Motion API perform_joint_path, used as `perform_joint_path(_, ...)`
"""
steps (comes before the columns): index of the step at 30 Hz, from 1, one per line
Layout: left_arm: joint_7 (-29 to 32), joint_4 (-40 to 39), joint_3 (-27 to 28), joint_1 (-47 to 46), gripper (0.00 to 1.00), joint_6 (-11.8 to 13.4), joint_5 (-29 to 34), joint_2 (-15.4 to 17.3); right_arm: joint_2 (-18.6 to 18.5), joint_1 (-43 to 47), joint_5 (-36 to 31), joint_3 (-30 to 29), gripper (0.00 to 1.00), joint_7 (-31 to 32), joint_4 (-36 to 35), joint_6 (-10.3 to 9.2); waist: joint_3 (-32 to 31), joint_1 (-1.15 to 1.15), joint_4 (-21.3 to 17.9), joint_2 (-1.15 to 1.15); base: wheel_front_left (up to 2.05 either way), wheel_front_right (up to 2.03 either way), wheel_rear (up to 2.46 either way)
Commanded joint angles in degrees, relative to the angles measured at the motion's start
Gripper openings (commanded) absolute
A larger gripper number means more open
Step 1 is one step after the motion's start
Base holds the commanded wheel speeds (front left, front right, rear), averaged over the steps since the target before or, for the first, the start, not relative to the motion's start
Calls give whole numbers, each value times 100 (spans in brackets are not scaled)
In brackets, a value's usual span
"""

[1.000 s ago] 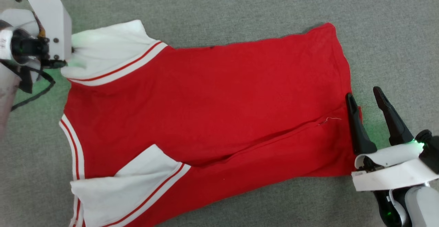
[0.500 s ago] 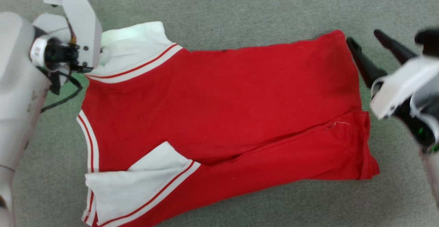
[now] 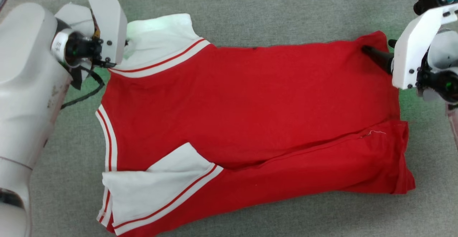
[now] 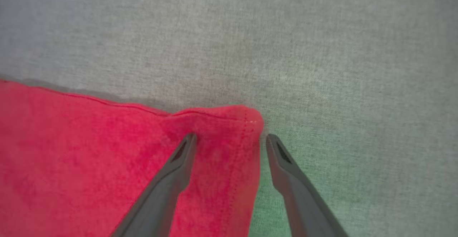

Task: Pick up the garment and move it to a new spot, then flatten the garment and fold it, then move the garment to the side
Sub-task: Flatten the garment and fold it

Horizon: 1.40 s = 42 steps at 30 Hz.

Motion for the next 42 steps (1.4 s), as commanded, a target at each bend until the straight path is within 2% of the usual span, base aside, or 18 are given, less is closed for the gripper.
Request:
perform_joint_path(1, -24, 73, -56, 91, 0, -21, -25, -80, 21, -114, -45, 25, 100, 114, 103, -10, 29, 0, 27, 0, 0, 0, 0)
perform_joint_path(10, -169, 304, -103, 8, 0, -105, -24, -192, 225, -748, -84, 117, 100, 1315, 955, -10, 98, 0, 27, 0, 0, 0, 0)
perform_joint_path(11, -183, 333, -112, -9, 0, -113, -21, -207, 246, -821, -123, 126, 88, 1402, 1028, -10, 105, 0, 29, 0, 0, 0, 0)
perform_joint_path(12, -194, 362, -117, -23, 0, -118, -23, -226, 263, -888, -148, 123, 67, 1444, 1095, -10, 112, 0, 35, 0, 0, 0, 0)
perform_joint_path(13, -195, 392, -124, -37, 0, -126, -27, -249, 264, -951, -203, 95, 19, 1458, 1164, -10, 118, 0, 42, 0, 0, 0, 0)
perform_joint_path(14, -210, 429, -126, -45, 0, -133, -36, -269, 273, -1004, -275, 99, 0, 1470, 1232, -10, 121, 0, 49, 0, 0, 0, 0)
perform_joint_path(22, -576, 579, -124, -52, 0, -226, -57, -249, 434, -1241, -461, -73, 0, 942, 1470, -10, -24, 0, 76, 0, 0, 0, 0)
perform_joint_path(31, -971, 364, -2, -1, 0, -303, -409, -157, 265, -928, -209, 167, 0, -43, 1370, -10, -581, 0, 170, 0, 0, 0, 0)
perform_joint_path(42, -1097, -936, -114, 875, 0, -300, -952, 504, -266, 17, 444, 686, 0, -472, 960, -10, -1311, 0, 323, 0, 0, 0, 0)
